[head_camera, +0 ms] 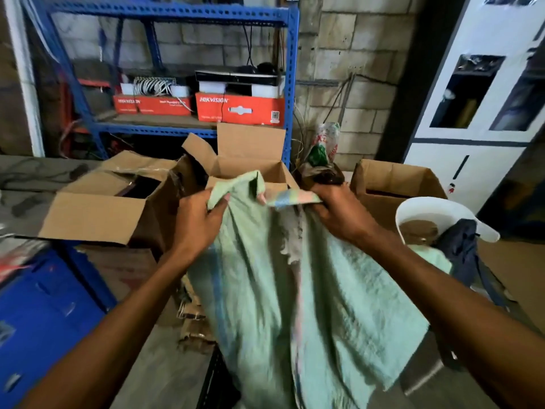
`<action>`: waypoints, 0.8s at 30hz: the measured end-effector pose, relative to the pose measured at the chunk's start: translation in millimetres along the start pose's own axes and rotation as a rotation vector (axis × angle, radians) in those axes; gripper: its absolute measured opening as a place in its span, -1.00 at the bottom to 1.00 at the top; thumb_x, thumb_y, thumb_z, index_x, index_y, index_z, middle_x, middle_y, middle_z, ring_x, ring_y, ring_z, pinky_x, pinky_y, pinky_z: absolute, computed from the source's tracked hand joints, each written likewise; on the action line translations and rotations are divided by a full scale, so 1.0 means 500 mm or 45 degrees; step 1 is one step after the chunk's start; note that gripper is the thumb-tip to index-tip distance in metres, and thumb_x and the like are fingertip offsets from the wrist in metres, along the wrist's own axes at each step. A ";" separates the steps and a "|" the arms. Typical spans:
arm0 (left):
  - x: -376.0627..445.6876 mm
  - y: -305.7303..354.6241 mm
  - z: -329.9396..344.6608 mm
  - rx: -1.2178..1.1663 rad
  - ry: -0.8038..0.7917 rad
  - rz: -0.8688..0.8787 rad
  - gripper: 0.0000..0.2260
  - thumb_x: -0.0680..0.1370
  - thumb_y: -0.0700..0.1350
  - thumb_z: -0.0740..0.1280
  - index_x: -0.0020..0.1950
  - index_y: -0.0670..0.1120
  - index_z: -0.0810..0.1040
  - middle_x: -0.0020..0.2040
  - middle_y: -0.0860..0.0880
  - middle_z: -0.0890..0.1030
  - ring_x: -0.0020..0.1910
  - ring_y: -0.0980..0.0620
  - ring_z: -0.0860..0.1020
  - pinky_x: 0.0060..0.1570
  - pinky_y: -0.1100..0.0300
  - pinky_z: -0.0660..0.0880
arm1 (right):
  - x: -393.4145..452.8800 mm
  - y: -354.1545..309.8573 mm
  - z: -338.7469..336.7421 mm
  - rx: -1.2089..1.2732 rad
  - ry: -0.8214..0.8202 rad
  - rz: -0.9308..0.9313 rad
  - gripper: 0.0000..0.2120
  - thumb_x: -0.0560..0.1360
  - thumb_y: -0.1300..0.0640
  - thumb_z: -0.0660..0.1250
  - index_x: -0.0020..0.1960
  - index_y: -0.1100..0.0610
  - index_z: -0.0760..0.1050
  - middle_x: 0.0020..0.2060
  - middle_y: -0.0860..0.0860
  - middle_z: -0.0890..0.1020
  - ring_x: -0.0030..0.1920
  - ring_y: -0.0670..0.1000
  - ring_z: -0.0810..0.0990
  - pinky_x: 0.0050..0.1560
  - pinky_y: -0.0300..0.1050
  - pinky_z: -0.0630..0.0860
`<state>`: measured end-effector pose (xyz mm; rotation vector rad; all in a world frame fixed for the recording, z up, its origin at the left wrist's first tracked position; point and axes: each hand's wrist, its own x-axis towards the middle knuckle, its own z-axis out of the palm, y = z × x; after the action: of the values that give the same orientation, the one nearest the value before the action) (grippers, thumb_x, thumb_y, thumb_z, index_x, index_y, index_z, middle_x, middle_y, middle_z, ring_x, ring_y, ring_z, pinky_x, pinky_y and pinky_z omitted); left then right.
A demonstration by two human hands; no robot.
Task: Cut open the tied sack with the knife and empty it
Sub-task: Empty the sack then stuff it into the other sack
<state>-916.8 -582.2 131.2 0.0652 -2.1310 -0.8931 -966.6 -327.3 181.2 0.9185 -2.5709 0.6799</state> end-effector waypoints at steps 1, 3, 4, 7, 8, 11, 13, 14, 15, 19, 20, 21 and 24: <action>0.009 -0.002 -0.002 -0.036 0.066 -0.028 -0.79 0.56 -0.10 0.33 -0.04 -0.24 0.64 -0.21 -0.16 0.68 -0.18 -0.09 0.63 -0.26 0.28 0.34 | 0.006 0.002 0.000 0.005 0.025 0.031 -0.84 0.49 0.21 0.25 0.01 0.20 0.57 -0.05 0.22 0.67 0.02 0.25 0.59 -0.06 0.13 0.50; 0.025 -0.016 -0.013 -0.045 0.187 -0.095 -0.73 0.57 -0.05 0.30 0.07 -0.24 0.63 -0.04 -0.26 0.69 -0.03 -0.19 0.63 -0.13 0.15 0.41 | 0.011 0.006 -0.005 0.063 0.165 0.090 -0.80 0.49 0.22 0.25 0.06 0.22 0.56 -0.02 0.23 0.66 0.05 0.27 0.59 -0.03 0.16 0.50; 0.031 -0.027 -0.015 0.024 0.162 -0.091 -0.72 0.57 -0.05 0.29 0.07 -0.24 0.63 -0.03 -0.29 0.68 -0.02 -0.23 0.63 -0.12 0.08 0.43 | 0.013 0.008 -0.003 0.039 0.154 0.102 -0.79 0.49 0.21 0.24 0.07 0.22 0.55 0.00 0.25 0.66 0.06 0.28 0.58 -0.03 0.17 0.50; 0.034 -0.036 -0.014 0.095 0.010 -0.051 -0.75 0.58 -0.09 0.30 -0.04 -0.28 0.63 -0.17 -0.28 0.67 -0.12 -0.27 0.63 -0.23 0.06 0.40 | 0.008 0.005 0.009 -0.074 -0.026 0.119 -0.80 0.50 0.19 0.23 0.07 0.20 0.54 0.00 0.26 0.64 0.05 0.30 0.56 -0.04 0.19 0.51; 0.032 -0.034 -0.013 0.057 0.050 -0.050 -0.74 0.58 -0.09 0.29 -0.06 -0.28 0.62 -0.18 -0.26 0.66 -0.13 -0.25 0.62 -0.24 0.10 0.37 | 0.007 0.005 0.011 -0.058 0.001 0.123 -0.79 0.51 0.19 0.22 0.08 0.21 0.55 0.01 0.25 0.64 0.05 0.29 0.57 -0.04 0.19 0.51; 0.032 -0.034 -0.012 -0.016 0.087 -0.110 -0.74 0.58 -0.08 0.29 0.00 -0.27 0.63 -0.08 -0.27 0.68 -0.07 -0.17 0.62 -0.16 0.10 0.41 | 0.010 0.006 0.001 -0.042 0.033 0.117 -0.79 0.52 0.20 0.23 0.10 0.21 0.55 0.01 0.23 0.64 0.04 0.27 0.57 -0.01 0.20 0.51; 0.039 -0.030 -0.015 -0.061 0.083 -0.128 -0.74 0.57 -0.09 0.29 -0.06 -0.28 0.62 -0.14 -0.26 0.66 -0.16 -0.09 0.58 -0.20 0.10 0.40 | 0.016 0.012 -0.015 -0.110 0.029 0.097 -0.81 0.50 0.22 0.24 0.05 0.21 0.56 -0.03 0.23 0.64 0.00 0.26 0.57 -0.05 0.19 0.51; 0.046 -0.025 -0.016 -0.117 0.124 -0.144 -0.75 0.56 -0.09 0.29 -0.11 -0.28 0.59 -0.21 -0.23 0.62 -0.22 -0.01 0.52 -0.25 0.14 0.35 | 0.023 0.012 -0.025 -0.122 0.128 0.104 -0.82 0.50 0.21 0.24 0.03 0.19 0.56 -0.06 0.23 0.64 -0.04 0.26 0.58 -0.08 0.18 0.52; 0.054 -0.018 -0.019 -0.178 0.169 -0.154 -0.76 0.56 -0.09 0.29 -0.13 -0.27 0.57 -0.25 -0.17 0.56 -0.25 0.09 0.45 -0.27 0.18 0.30 | 0.031 0.010 -0.034 -0.113 0.243 0.109 -0.83 0.49 0.19 0.24 0.02 0.18 0.56 -0.08 0.23 0.65 -0.06 0.26 0.58 -0.10 0.16 0.52; 0.089 -0.014 -0.021 -0.355 0.267 -0.272 -0.85 0.56 -0.10 0.27 -0.12 -0.16 0.53 -0.29 0.03 0.47 -0.21 0.08 0.42 -0.22 0.19 0.33 | 0.035 -0.004 -0.026 -0.225 -0.077 0.011 -0.72 0.49 0.00 0.31 0.12 0.15 0.52 -0.05 0.20 0.65 -0.10 0.21 0.60 -0.13 0.12 0.55; 0.096 -0.018 -0.022 -0.379 0.293 -0.327 -0.86 0.56 -0.10 0.26 -0.14 -0.15 0.49 -0.31 0.03 0.44 -0.21 0.06 0.40 -0.20 0.17 0.33 | 0.025 0.003 -0.021 -0.230 -0.220 0.055 -0.69 0.48 -0.03 0.33 0.12 0.14 0.52 -0.05 0.18 0.64 -0.10 0.19 0.60 -0.12 0.10 0.56; 0.097 -0.029 -0.022 -0.390 0.304 -0.373 -0.85 0.57 -0.11 0.26 -0.15 -0.15 0.46 -0.30 -0.02 0.43 -0.20 0.04 0.39 -0.18 0.14 0.33 | 0.014 0.014 -0.019 -0.229 -0.328 0.112 -0.70 0.48 -0.02 0.34 0.11 0.14 0.53 -0.04 0.18 0.64 -0.09 0.18 0.60 -0.11 0.08 0.56; 0.090 -0.044 -0.023 -0.403 0.242 -0.408 -0.89 0.57 -0.13 0.26 -0.12 -0.12 0.49 -0.19 -0.11 0.51 -0.15 0.02 0.46 -0.13 0.10 0.38 | 0.006 0.049 -0.028 -0.111 -0.179 0.245 -0.79 0.52 0.16 0.28 0.11 0.20 0.57 0.00 0.24 0.64 0.00 0.22 0.59 -0.10 -0.05 0.45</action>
<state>-944.5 -619.9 152.3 0.3235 -1.8088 -1.3462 -983.2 -304.8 186.2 0.7217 -2.8159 0.5656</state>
